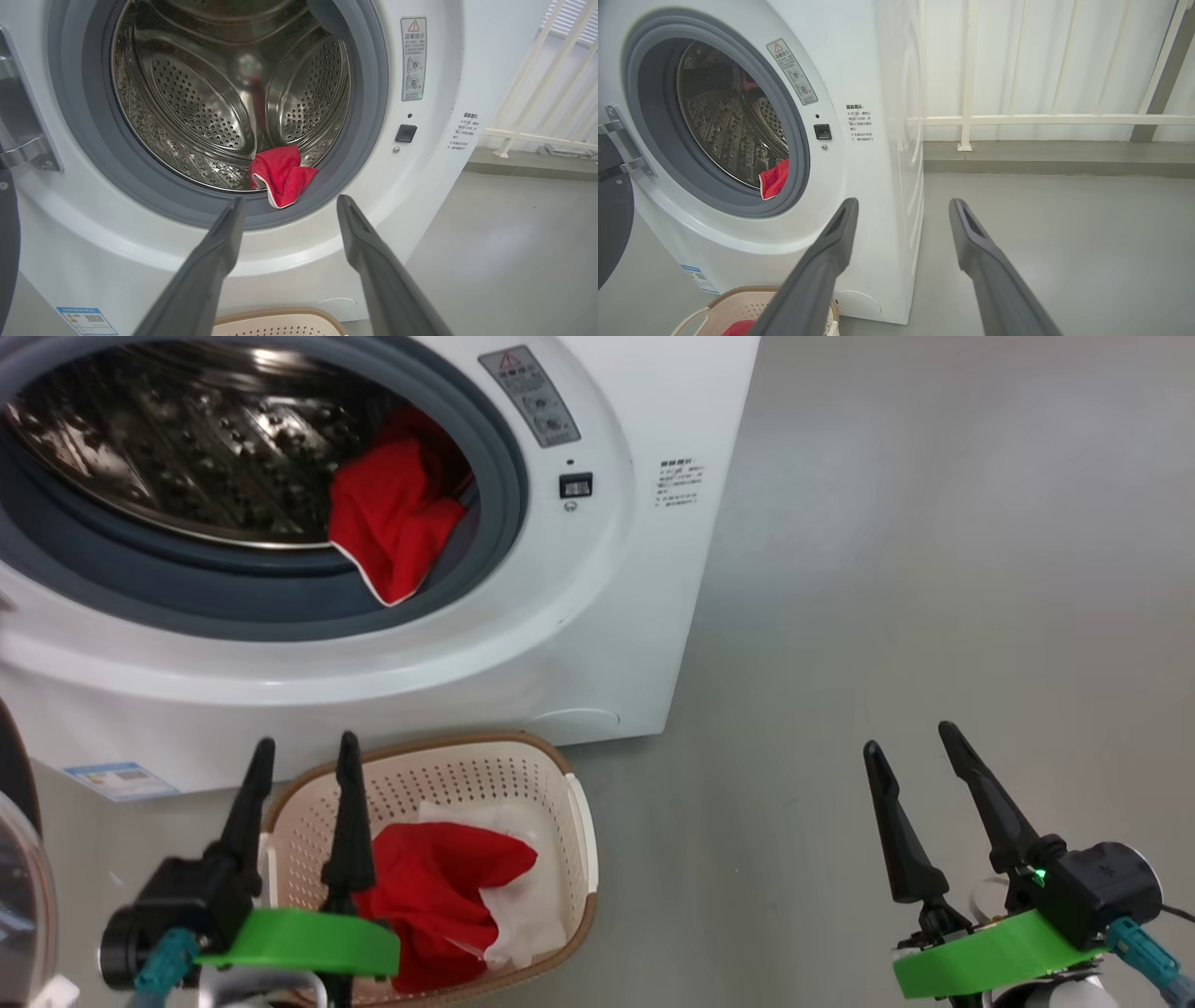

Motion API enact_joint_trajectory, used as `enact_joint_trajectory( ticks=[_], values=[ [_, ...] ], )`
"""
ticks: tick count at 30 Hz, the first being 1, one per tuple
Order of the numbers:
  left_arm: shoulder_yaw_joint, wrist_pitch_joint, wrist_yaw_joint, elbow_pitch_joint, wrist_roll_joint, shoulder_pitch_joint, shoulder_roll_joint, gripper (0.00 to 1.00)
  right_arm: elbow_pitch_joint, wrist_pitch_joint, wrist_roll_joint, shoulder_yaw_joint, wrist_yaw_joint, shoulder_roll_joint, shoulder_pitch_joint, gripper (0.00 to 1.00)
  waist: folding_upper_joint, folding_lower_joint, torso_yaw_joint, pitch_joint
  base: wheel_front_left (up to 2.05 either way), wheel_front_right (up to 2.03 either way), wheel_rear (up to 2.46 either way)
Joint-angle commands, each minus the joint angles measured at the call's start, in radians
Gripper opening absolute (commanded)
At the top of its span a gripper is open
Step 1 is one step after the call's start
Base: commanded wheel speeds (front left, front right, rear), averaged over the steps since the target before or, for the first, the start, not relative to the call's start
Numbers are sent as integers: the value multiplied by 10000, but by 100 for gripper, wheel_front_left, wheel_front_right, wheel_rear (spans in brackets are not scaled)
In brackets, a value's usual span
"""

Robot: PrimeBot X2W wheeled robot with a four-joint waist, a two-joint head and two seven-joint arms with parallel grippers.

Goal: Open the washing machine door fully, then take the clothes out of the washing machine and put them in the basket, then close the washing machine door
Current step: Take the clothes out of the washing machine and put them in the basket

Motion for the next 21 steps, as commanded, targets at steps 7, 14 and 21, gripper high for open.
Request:
enact_joint_trajectory(
  ticks=[7, 14, 21],
  values=[
    [591, -245, -128, 438, -141, -1312, 431, 100, -299, -65, 193, 364, 62, -118, -687, 100, 0, 0, -157, 840, 0, 0, 0],
    [632, -414, -294, 1306, -119, -2359, 682, 100, -286, -65, 215, 394, 62, -118, -858, 100, 0, 0, -218, 1186, 0, 0, 0],
    [610, -512, -515, 2435, -97, -3654, 945, 100, -302, -65, 208, 488, 62, -118, -1045, 100, 0, 0, -316, 1548, 0, 0, 0]
  ],
)
